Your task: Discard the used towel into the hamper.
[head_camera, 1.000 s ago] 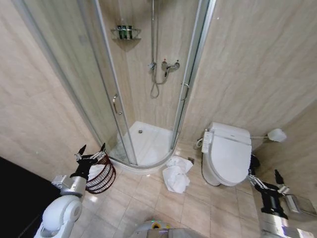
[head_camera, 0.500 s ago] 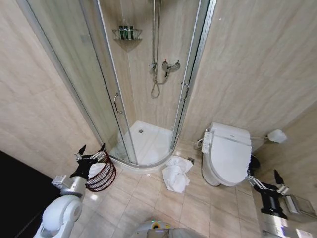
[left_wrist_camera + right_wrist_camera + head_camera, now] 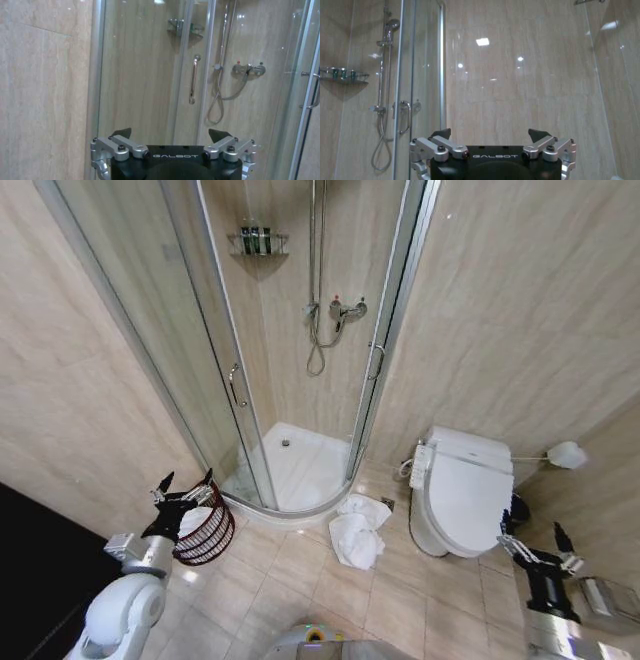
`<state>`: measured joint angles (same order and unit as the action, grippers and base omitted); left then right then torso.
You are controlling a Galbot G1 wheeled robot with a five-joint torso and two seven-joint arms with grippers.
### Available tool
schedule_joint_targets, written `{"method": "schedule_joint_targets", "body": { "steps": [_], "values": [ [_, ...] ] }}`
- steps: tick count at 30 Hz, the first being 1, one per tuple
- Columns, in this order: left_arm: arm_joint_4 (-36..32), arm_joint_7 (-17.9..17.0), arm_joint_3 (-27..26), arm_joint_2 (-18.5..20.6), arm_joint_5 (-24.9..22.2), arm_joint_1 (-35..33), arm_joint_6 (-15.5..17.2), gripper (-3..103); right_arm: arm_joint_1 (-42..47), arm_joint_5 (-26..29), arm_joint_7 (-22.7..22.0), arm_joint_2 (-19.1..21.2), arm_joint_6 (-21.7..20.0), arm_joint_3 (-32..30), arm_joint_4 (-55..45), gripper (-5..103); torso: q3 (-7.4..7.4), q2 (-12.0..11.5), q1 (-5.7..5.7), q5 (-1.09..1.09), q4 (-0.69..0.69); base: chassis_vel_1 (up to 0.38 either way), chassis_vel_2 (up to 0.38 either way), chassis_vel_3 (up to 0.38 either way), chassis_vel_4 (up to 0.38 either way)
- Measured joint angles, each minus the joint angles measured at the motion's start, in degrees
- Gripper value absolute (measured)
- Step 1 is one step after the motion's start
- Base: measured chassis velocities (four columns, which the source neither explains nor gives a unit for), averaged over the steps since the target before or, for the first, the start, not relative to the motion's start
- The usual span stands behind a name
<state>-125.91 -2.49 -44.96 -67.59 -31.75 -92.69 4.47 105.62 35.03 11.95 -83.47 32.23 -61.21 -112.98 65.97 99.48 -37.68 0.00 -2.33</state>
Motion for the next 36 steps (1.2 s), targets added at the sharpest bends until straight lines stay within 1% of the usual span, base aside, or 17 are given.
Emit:
{"method": "schedule_joint_targets", "body": {
  "steps": [2, 3, 7, 8, 10, 11, 15, 16, 19, 20, 24, 25, 29, 30, 32, 34, 36],
  "values": [
    [0.0, 0.0, 0.0, 0.0, 0.0, 0.0, 0.0, 100, -0.1, 0.0, -0.2, 0.1, 0.0, 0.0, -0.3, 100, -0.7, -1.4, 0.64, 0.0, 0.0, 0.0, 0.0, 0.0, 0.0],
    [0.0, 0.0, 0.0, 0.0, 0.0, 0.0, 0.0, 100, -0.1, 0.0, -0.2, 0.1, 0.0, 0.0, -0.3, 100, -0.7, -1.4, 0.64, 0.0, 0.0, 0.0, 0.0, 0.0, 0.0],
    [0.0, 0.0, 0.0, 0.0, 0.0, 0.0, 0.0, 100, -0.2, -0.1, -0.8, 0.2, -0.1, 0.1, -0.5, 100, -1.96, -3.7, 1.77, 0.0, 0.0, 0.0, 0.0, 0.0, 0.0],
    [0.0, 0.0, 0.0, 0.0, 0.0, 0.0, 0.0, 100, -0.2, -0.1, -0.8, 0.2, -0.1, 0.1, -0.5, 100, -1.96, -3.7, 1.77, 0.0, 0.0, 0.0, 0.0, 0.0, 0.0],
    [0.0, 0.0, 0.0, 0.0, 0.0, 0.0, 0.0, 100, -0.2, -0.2, -0.9, 0.2, 0.0, 0.1, -0.4, 100, -2.57, -4.9, 2.32, 0.0, 0.0, 0.0, 0.0, 0.0, 0.0],
    [0.0, 0.0, 0.0, 0.0, 0.0, 0.0, 0.0, 100, -0.2, -0.2, -0.9, 0.2, 0.0, 0.1, -0.4, 100, -2.57, -4.9, 2.32, 0.0, 0.0, 0.0, 0.0, 0.0, 0.0],
    [0.0, 0.0, 0.0, 0.0, 0.0, 0.0, 0.0, 100, -0.3, -0.2, -0.9, 0.4, 0.6, 0.0, 0.0, 100, -3.73, -7.1, 3.37, 0.0, 0.0, 0.0, 0.0, 0.0, 0.0],
    [0.0, 0.0, 0.0, 0.0, 0.0, 0.0, 0.0, 100, -0.3, -0.2, -0.9, 0.4, 0.6, 0.0, 0.0, 100, -3.73, -7.1, 3.37, 0.0, 0.0, 0.0, 0.0, 0.0, 0.0],
    [0.0, 0.0, 0.0, 0.0, 0.0, 0.0, 0.0, 100, -0.3, -0.3, -0.8, 0.4, 0.8, 0.0, 0.0, 100, -4.55, -8.6, 4.11, 0.0, 0.0, 0.0, 0.0, 0.0, 0.0],
    [0.0, 0.0, 0.0, 0.0, 0.0, 0.0, 0.0, 100, -0.3, -0.3, -0.8, 0.4, 0.8, 0.0, 0.0, 100, -4.55, -8.6, 4.11, 0.0, 0.0, 0.0, 0.0, 0.0, 0.0],
    [0.0, 0.0, 0.0, 0.0, 0.0, 0.0, 0.0, 100, -0.4, -2.5, -2.6, 0.4, 0.6, 0.0, 0.1, 100, -5.53, -10.5, 5.06, 0.0, 0.0, 0.0, 0.0, 0.0, 0.0],
    [0.0, 0.0, 0.0, 0.0, 0.0, 0.0, 0.0, 100, -0.4, -2.5, -2.6, 0.4, 0.6, 0.0, 0.1, 100, -5.53, -10.5, 5.06, 0.0, 0.0, 0.0, 0.0, 0.0, 0.0],
    [0.0, 0.0, 0.0, 0.0, 0.0, 0.0, 0.0, 100, -0.3, -5.2, -4.5, 0.4, -0.1, -0.1, 0.3, 100, -6.57, -12.5, 5.94, 0.0, -0.01, 0.0, 0.0, 0.0, 0.0],
    [0.0, 0.0, 0.0, 0.0, 0.0, 0.0, 0.0, 100, -0.3, -5.2, -4.5, 0.4, -0.1, -0.1, 0.3, 100, -6.57, -12.5, 5.94, 0.0, -0.01, 0.0, 0.0, 0.0, 0.0],
    [0.0, 0.0, 0.0, 0.0, 0.0, 0.0, 0.0, 100, -0.3, -5.9, -4.6, 0.4, -0.3, 0.0, 0.6, 100, -6.95, -13.2, 6.34, 0.0, 0.0, 0.0, 0.0, 0.0, 0.0],
    [0.0, 0.0, 0.0, 0.0, 0.0, 0.0, 0.0, 100, -0.3, -5.9, -4.6, 0.4, -0.3, 0.0, 0.7, 100, -6.99, -13.3, 6.38, 0.0, 0.0, 0.0, 0.0, 0.0, 0.0],
    [0.0, 0.0, 0.0, 0.0, 0.0, 0.0, 0.0, 100, -0.1, -7.1, -5.6, 0.5, -0.9, 0.5, 1.4, 100, -7.49, -14.2, 6.79, -0.01, 0.0, 0.0, 0.0, 0.0, 0.0]
  ]
}}
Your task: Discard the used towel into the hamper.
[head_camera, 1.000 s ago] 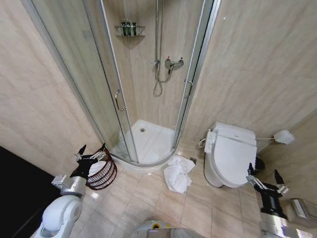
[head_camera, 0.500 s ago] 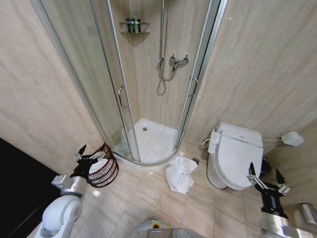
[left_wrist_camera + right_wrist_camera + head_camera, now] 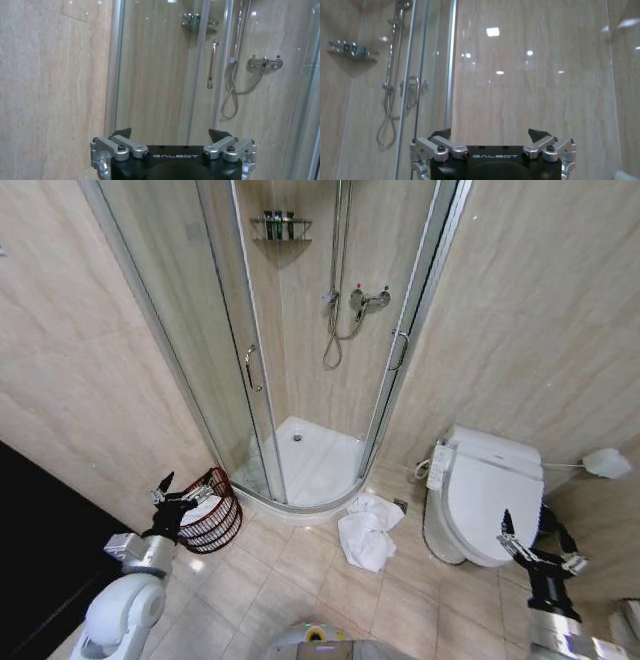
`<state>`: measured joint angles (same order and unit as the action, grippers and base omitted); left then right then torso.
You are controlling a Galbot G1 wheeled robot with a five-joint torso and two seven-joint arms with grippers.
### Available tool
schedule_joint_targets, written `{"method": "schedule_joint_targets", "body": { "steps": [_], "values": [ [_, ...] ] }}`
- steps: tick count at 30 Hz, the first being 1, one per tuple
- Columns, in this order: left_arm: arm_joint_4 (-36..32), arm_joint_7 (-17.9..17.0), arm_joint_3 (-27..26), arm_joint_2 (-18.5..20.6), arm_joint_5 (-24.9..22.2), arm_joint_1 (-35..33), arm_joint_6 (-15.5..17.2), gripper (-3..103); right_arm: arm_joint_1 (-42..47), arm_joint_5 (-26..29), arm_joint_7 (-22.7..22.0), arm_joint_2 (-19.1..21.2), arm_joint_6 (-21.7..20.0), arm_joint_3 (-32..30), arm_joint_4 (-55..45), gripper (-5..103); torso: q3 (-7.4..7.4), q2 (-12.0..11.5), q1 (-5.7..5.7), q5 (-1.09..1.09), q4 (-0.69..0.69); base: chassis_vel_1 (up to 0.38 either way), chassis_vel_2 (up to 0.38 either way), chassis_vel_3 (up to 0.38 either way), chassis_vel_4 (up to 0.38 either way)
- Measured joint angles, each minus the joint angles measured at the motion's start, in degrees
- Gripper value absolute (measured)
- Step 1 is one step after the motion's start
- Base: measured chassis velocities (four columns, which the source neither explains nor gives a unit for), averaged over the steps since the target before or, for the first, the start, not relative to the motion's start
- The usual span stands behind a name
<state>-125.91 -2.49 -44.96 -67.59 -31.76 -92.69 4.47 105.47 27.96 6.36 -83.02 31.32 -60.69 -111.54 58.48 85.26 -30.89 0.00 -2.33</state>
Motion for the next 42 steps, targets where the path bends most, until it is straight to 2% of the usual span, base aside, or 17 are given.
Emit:
{"method": "schedule_joint_targets", "body": {
  "steps": [5, 23, 35, 38, 42],
  "values": [
    [0.0, 0.0, 0.0, 0.0, 0.0, 0.0, 0.0, 100, 0.0, -0.8, -3.0, 0.1, -2.0, 1.8, 2.0, 100, -0.88, -1.7, 0.8, 0.01, 0.0, 0.0, 0.0, 0.0, 0.0],
    [0.0, 0.0, 0.0, 0.0, 0.0, 0.0, 0.0, 100, -0.2, 0.0, -2.9, 0.1, -1.6, 2.3, 2.6, 100, -3.74, -7.1, 3.38, 0.0, 0.0, 0.0, 0.0, 0.0, 0.0],
    [0.0, 0.0, 0.0, 0.0, 0.0, 0.0, 0.0, 100, -0.1, 2.8, -0.4, 0.0, -0.2, 2.5, 2.1, 100, -5.31, -10.1, 4.83, 0.0, 0.0, 0.0, 0.0, 0.0, 0.0],
    [0.0, 0.0, 0.0, 0.0, 0.0, 0.0, 0.0, 100, -0.1, 4.0, 2.2, -0.1, 0.9, 2.4, 2.1, 100, -5.89, -11.2, 5.35, 0.0, -0.01, 0.0, 0.0, 0.0, 0.0],
    [0.0, 0.0, 0.0, 0.0, 0.0, 0.0, 0.0, 100, -0.2, 4.3, 2.9, -0.2, 1.1, 2.5, 2.1, 100, -6.42, -12.2, 5.79, 0.0, 0.0, 0.0, 0.0, 0.0, 0.0]
  ]
}}
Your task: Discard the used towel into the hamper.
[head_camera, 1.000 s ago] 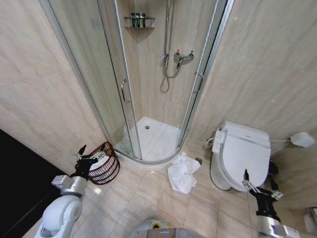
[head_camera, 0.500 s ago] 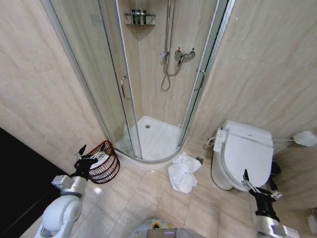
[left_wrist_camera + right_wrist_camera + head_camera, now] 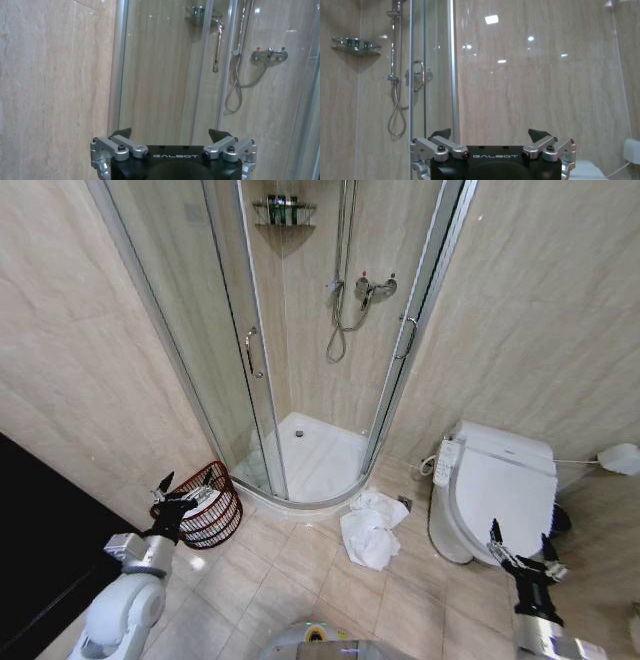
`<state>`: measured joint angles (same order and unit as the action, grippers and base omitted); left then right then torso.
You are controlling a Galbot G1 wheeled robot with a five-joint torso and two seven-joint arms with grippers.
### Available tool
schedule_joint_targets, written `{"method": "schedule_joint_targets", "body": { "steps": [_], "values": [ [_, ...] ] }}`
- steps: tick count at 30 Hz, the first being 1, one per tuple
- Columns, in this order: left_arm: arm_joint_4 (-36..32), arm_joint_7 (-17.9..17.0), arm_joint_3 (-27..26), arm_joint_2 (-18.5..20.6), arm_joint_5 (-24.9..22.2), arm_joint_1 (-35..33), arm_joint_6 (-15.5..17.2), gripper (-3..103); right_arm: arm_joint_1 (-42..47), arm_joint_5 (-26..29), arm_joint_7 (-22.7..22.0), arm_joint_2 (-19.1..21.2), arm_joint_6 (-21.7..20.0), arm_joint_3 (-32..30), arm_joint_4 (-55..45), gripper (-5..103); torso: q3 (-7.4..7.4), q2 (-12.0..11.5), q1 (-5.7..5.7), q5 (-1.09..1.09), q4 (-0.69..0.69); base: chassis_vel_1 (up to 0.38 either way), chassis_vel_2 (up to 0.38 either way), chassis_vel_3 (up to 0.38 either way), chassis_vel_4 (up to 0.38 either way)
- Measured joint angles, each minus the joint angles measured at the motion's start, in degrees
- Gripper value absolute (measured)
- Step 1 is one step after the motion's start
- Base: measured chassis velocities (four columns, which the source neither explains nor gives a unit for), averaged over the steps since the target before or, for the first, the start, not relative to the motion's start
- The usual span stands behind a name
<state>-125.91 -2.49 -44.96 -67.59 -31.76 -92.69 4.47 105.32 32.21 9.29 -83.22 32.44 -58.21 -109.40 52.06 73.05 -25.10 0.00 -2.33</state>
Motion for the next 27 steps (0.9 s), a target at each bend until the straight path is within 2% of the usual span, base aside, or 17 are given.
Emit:
{"method": "schedule_joint_targets", "body": {
  "steps": [13, 21, 27],
  "values": [
    [0.0, 0.0, 0.0, 0.0, 0.0, 0.0, 0.0, 100, -0.1, 0.0, -0.2, 0.0, 0.0, 0.0, 0.2, 100, -2.16, -4.1, 1.91, 0.0, 0.0, 0.0, 0.0, 0.0, 0.0],
    [0.0, 0.0, 0.0, 0.0, 0.0, 0.0, 0.0, 100, -0.8, -0.5, -3.2, 0.0, 0.4, 0.0, 1.1, 100, -3.49, -6.6, 3.11, 0.0, 0.0, 0.0, 0.0, 0.0, 0.0],
    [0.0, 0.0, 0.0, 0.0, 0.0, 0.0, 0.0, 100, -1.0, 1.1, -2.9, 0.2, 1.3, -0.5, 1.4, 100, -4.34, -8.2, 3.83, 0.0, 0.0, 0.0, 0.0, 0.0, 0.0]
  ]
}}
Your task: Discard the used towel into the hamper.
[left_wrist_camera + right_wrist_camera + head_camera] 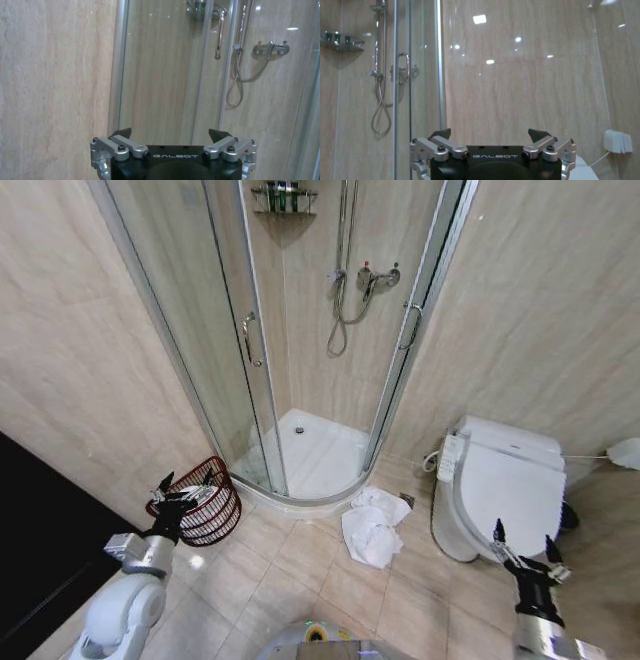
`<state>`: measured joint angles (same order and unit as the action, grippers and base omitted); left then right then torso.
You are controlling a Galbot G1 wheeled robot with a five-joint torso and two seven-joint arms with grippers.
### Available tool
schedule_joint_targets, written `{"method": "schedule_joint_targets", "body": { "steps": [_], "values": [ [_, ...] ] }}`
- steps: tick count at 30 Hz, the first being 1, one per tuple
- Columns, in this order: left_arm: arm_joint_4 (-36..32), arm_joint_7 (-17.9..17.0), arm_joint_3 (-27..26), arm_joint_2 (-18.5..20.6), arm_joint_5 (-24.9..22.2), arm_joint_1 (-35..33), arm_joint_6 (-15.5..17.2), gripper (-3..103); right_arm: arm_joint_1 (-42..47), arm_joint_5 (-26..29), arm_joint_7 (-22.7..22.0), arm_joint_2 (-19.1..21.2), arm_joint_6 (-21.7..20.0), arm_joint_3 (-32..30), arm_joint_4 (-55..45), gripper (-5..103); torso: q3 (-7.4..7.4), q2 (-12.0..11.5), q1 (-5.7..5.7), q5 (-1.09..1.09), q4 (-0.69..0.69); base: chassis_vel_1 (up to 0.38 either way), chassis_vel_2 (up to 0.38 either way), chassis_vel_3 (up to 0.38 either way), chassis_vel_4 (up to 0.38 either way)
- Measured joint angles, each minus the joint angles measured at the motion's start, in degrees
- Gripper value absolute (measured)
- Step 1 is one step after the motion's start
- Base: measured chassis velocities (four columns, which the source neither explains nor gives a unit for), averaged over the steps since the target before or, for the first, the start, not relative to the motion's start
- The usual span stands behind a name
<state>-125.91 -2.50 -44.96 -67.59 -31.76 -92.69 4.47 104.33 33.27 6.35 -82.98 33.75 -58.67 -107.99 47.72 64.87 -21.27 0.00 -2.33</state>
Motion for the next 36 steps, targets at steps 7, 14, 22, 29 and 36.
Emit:
{"method": "schedule_joint_targets", "body": {
  "steps": [7, 14, 22, 29, 36],
  "values": [
    [0.0, 0.0, 0.0, 0.0, 0.0, 0.0, 0.0, 100, -0.8, 3.2, 1.4, 0.4, 2.1, -0.5, 0.1, 100, -1.12, -2.0, 0.93, 0.0, 0.0, 0.0, 0.0, 0.0, 0.0],
    [0.0, 0.0, 0.0, 0.0, 0.0, 0.0, 0.0, 100, -0.9, 4.3, 2.9, 0.5, 3.7, -0.6, 0.5, 100, -2.29, -4.3, 1.98, 0.0, 0.0, 0.0, 0.0, 0.0, 0.0],
    [0.0, 0.0, 0.0, 0.0, 0.0, 0.0, 0.0, 100, -0.9, 3.6, 3.4, 0.1, 4.8, -0.5, 0.9, 100, -3.53, -6.5, 3.01, 0.0, 0.0, 0.0, 0.0, 0.0, 0.0],
    [0.0, 0.0, 0.0, 0.0, 0.0, 0.0, 0.0, 100, -1.0, 3.2, 3.4, 0.2, 4.9, -1.0, 1.0, 100, -4.48, -8.4, 3.91, 0.0, 0.0, 0.0, 0.0, 0.0, 0.0],
    [0.0, 0.0, 0.0, 0.0, 0.0, 0.0, 0.0, 100, -1.0, 3.3, 3.4, 0.3, 5.2, -1.0, 1.1, 100, -5.45, -10.1, 4.68, 0.0, 0.0, 0.0, 0.0, 0.0, 0.0]
  ]
}}
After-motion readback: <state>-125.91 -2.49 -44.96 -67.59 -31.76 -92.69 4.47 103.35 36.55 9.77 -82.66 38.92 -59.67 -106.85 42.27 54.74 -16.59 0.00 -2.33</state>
